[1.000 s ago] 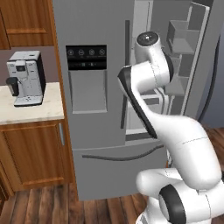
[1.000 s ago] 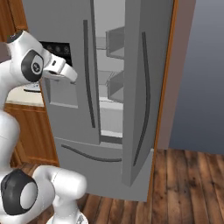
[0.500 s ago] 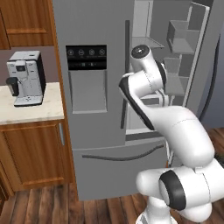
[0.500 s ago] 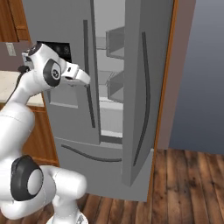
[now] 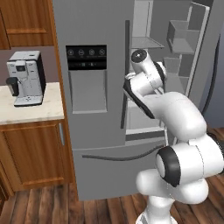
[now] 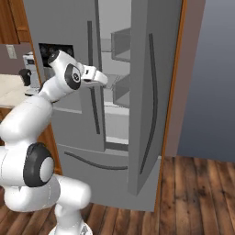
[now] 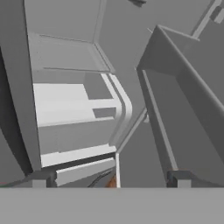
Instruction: There is a bowl on the dining counter. Grab a lemon wedge from the fridge and place it in the bowl. Then get the liquor bottle and glass cup from the cabinet and place them next to the bowl.
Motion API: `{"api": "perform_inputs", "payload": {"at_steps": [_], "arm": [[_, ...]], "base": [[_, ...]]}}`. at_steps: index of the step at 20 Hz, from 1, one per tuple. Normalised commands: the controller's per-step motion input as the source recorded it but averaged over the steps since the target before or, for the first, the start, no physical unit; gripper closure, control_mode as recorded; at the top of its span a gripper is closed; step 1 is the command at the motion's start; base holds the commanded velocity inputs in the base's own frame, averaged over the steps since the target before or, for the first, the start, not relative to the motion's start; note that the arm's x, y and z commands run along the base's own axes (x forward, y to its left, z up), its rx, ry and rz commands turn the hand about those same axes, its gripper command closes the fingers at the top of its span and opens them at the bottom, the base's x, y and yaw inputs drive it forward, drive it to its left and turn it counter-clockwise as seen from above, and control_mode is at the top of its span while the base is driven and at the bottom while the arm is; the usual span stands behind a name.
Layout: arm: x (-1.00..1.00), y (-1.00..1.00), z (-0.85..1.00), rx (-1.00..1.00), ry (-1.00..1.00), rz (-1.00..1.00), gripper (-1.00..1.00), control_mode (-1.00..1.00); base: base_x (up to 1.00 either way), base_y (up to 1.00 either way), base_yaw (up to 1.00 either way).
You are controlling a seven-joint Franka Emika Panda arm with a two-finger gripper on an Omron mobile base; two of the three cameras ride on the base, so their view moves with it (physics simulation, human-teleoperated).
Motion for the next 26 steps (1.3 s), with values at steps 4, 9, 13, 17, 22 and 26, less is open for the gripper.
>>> {"api": "perform_inputs", "payload": {"at_steps": [4,9,13,17,22,26], "arm": [[0.57,-0.29,0.0,-0.08,0.0,0.0,-1.0,-1.0],[0.2,-0.49,0.0,-0.11,0.0,-0.05,-1.0,-1.0],[0.0,-0.7,0.0,-0.12,0.01,-0.09,-1.0,-1.0],[-0.14,-0.78,0.0,-0.11,0.03,-0.12,-1.0,-1.0],[-0.47,-0.97,0.0,-0.07,0.01,-0.15,-1.0,-1.0],[-0.95,-1.0,0.0,-0.04,0.0,-0.18,-1.0,-1.0]], "base": [[0.0,0.0,0.0],[0.0,0.0,0.0],[0.0,0.0,0.0],[0.0,0.0,0.0],[0.0,0.0,0.0],[0.0,0.0,0.0]]}}
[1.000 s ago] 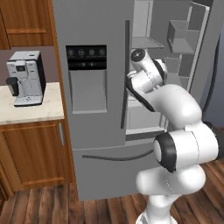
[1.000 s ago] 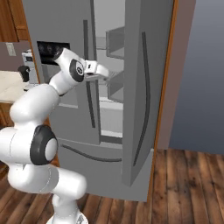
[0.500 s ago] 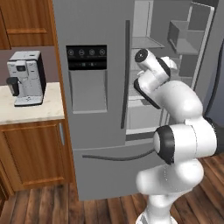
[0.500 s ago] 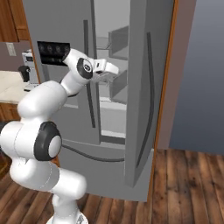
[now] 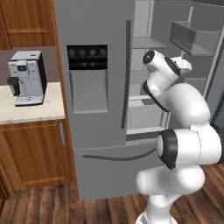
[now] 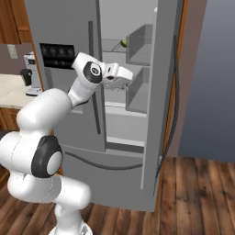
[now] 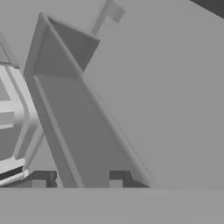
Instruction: There is a bowl on the dining counter. Grab a lemon wedge from the fridge and place it in the bowl. Then get the liquor bottle and glass cup from the cabinet and place them next to the bowl.
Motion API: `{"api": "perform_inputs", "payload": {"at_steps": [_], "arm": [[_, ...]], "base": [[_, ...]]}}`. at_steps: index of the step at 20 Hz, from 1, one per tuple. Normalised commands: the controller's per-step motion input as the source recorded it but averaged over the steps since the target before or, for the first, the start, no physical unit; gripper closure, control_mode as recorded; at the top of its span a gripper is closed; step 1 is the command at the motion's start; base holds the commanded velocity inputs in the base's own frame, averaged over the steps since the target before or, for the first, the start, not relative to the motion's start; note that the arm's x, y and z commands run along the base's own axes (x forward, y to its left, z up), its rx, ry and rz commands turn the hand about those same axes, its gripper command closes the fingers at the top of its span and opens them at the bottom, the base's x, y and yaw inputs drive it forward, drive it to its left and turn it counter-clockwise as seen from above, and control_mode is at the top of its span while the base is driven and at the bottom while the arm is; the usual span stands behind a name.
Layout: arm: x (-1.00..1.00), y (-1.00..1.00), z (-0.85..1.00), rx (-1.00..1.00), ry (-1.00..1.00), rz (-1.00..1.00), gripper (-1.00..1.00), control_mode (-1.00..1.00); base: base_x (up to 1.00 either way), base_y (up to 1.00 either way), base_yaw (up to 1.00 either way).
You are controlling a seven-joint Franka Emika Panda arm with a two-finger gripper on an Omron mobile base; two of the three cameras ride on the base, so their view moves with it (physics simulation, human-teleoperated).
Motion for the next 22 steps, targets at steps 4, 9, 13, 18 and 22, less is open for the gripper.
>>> {"api": "perform_inputs", "payload": {"at_steps": [4,9,13,18,22], "arm": [[-1.0,-0.91,0.01,-0.02,0.0,-0.15,-1.0,-1.0],[-0.83,0.36,0.2,0.11,0.0,0.05,-1.0,-1.0],[-0.77,0.96,0.21,0.19,0.0,0.2,-1.0,-1.0],[-0.4,1.0,0.38,0.19,0.01,0.22,-1.0,-1.0],[-0.02,0.96,0.56,0.2,0.06,0.18,-1.0,-1.0]], "base": [[0.0,0.0,0.0],[0.0,0.0,0.0],[0.0,0.0,0.0],[0.0,0.0,0.0],[0.0,0.0,0.0]]}}
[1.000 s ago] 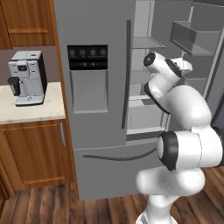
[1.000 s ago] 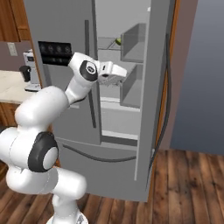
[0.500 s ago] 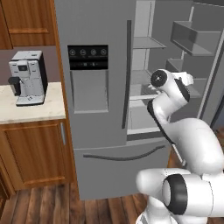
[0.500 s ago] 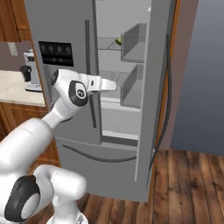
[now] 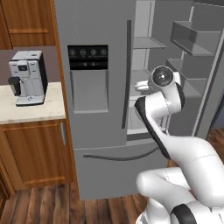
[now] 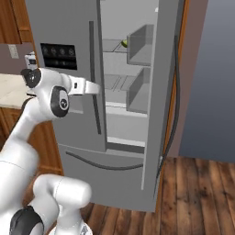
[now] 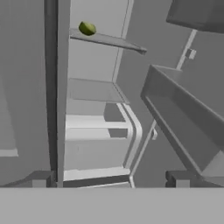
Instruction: There is a bowl on the dining counter. Grab a lemon wedge from the fridge and place it in the bowl. Then get the liquor bottle and glass cup from the cabinet and place them next to the bowl.
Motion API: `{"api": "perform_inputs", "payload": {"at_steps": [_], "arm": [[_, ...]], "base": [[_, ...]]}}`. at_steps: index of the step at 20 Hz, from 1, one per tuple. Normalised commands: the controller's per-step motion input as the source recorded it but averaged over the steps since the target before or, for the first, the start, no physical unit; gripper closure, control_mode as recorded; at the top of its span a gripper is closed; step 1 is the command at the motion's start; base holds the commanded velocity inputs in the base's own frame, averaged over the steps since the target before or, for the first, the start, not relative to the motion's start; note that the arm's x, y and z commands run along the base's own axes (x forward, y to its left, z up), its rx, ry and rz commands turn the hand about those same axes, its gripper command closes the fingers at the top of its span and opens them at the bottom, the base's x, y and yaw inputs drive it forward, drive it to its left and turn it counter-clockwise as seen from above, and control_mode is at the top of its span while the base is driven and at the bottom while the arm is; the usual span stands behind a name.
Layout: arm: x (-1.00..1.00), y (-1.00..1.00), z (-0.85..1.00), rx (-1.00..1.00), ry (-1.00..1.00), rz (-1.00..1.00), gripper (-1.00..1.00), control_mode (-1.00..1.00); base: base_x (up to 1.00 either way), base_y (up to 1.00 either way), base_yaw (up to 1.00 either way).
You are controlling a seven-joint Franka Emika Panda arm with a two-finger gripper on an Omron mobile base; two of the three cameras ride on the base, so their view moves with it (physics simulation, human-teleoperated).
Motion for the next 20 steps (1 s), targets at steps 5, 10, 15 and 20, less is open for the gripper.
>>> {"api": "perform_inputs", "payload": {"at_steps": [5,10,15,20], "arm": [[0.02,0.8,0.46,0.17,0.13,0.13,-1.0,-1.0],[0.29,0.54,0.06,0.08,0.09,0.05,-1.0,-1.0],[0.26,0.05,-0.22,-0.02,-0.06,0.0,-1.0,-1.0],[0.16,0.0,-0.31,-0.12,-0.18,-0.01,-1.0,-1.0]], "base": [[0.0,0.0,0.0],[0.0,0.0,0.0],[0.0,0.0,0.0],[0.0,0.0,0.0]]}}
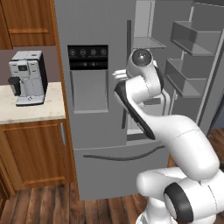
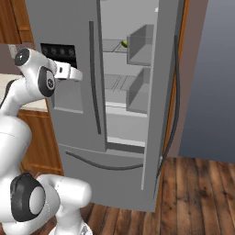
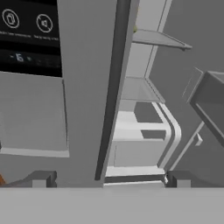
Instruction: There is a bowl on the dining counter. Grab a lemon wedge from the fridge and place it in the bowl. Then get the liquor bottle and glass cup from the cabinet and place them next to the bowl.
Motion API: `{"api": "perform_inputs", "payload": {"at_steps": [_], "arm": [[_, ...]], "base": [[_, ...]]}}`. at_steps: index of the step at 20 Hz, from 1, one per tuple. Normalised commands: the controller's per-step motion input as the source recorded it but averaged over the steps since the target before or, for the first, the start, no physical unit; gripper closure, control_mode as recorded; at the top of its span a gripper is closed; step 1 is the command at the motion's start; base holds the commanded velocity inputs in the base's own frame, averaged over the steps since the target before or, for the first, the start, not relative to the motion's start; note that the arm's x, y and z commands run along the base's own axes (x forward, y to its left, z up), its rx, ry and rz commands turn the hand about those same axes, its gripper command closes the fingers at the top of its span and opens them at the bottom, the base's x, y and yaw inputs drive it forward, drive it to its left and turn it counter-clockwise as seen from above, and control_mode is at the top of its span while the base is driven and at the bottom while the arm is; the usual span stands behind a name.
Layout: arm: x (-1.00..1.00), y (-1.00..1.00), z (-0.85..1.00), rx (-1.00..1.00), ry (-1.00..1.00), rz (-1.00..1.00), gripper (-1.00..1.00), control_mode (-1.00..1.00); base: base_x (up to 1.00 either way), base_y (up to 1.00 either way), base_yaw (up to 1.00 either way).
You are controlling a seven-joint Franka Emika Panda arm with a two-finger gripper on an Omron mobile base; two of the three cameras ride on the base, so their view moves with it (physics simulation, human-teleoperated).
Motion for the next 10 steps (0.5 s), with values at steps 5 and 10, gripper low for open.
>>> {"api": "perform_inputs", "payload": {"at_steps": [5,10], "arm": [[0.26,-0.05,-0.12,-0.04,-0.07,0.0,-1.0,-1.0],[0.48,-0.32,0.0,0.0,0.04,0.0,-1.0,-1.0]], "base": [[0.0,0.0,0.0],[0.0,0.0,0.0]]}}
